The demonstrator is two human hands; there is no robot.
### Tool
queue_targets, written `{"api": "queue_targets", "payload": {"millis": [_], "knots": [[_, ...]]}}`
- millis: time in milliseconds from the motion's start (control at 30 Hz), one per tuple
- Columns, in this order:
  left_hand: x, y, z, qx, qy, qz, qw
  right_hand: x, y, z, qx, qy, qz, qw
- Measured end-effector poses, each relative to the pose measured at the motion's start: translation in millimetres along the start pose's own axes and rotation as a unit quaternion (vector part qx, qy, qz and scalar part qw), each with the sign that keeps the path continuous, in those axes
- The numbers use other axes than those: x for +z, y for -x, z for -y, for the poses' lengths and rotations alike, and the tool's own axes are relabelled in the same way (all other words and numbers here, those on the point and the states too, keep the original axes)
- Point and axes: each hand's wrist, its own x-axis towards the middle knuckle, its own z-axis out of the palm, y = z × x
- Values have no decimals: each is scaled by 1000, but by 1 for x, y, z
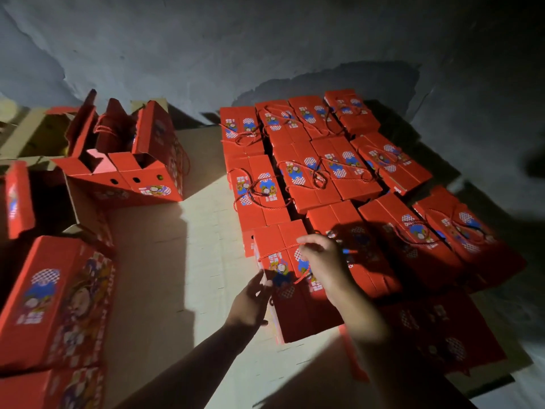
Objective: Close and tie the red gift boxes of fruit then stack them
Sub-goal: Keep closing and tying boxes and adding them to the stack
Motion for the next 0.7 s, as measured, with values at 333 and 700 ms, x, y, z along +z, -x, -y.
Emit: {"api": "queue_targets", "payload": {"millis": [333, 700], "knots": [[-121, 45, 26, 90, -141, -90, 982, 25, 13, -34, 6, 50, -4, 999], [-289, 143, 84, 64, -379, -348, 855, 32, 74, -83, -71, 107, -59, 990]]}}
